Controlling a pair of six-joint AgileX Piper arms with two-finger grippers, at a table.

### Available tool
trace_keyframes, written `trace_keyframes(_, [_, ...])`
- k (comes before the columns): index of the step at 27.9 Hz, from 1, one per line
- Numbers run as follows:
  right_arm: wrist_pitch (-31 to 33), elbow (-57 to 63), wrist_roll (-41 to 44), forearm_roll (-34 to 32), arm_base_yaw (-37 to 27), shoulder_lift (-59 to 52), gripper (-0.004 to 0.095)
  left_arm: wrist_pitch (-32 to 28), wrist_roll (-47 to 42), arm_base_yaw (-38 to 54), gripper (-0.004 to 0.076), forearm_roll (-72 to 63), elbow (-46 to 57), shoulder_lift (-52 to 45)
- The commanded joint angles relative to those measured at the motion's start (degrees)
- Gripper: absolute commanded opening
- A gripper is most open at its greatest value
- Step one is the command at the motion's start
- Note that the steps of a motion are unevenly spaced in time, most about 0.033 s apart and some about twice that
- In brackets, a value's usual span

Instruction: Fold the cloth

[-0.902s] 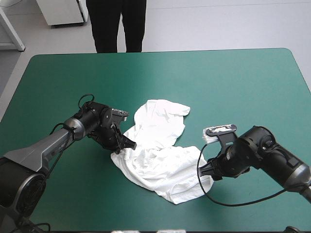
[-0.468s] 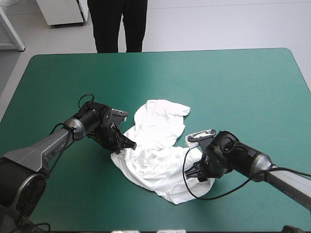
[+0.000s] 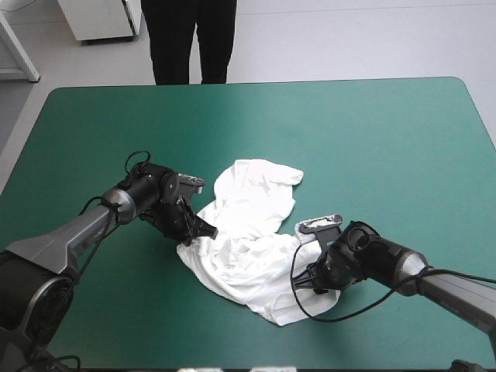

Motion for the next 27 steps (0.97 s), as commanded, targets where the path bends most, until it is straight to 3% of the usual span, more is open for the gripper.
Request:
trace_keyframes(1, [-1.5, 2.7, -0.3, 3.3, 0.1, 1.0, 0.0264, -0.5, 0.0, 0.2, -0.0010, 2.0, 0.3, -1.1])
trace_keyframes(3, [-1.2, 2.7, -0.3, 3.6, 0.1, 1.0, -0.0018, -0.5, 0.0, 0.2, -0.0010, 2.3, 0.2, -1.2])
trace_keyframes(9, [3.7, -0.2, 0.1, 2.4, 0.1, 0.0, -0.0017, 1.0, 0.0, 0.2, -0.0010, 3.0, 0.1, -1.8])
trace_keyframes(15, [12.3, -8.8, 4.2, -7.9, -0.1, -6.8, -0.0017, 4.2, -0.2, 0.2, -0.0010, 3.6, -3.5, -9.4])
trace_keyframes(18, [16.0, -12.9, 2.6, -8.8, -2.5, -10.2, -0.0017, 5.3, -0.5, 0.2, -0.0010, 4.4, -6.5, -13.7])
trace_keyframes(23, [20.5, -21.6, -3.1, -8.0, -7.0, -14.7, -0.0017, 9.3, -0.8, 0.2, -0.0010, 4.7, -14.4, -19.1])
trace_keyframes(25, [25.0, -29.6, -6.8, -8.6, -8.5, -15.2, -0.0017, 11.8, -0.4, 0.2, -0.0010, 4.8, -20.9, -20.6])
trace_keyframes(27, [25.0, -37.8, -8.7, -10.0, -8.9, -15.1, -0.0017, 12.9, -0.4, 0.2, -0.0010, 4.8, -28.9, -21.4])
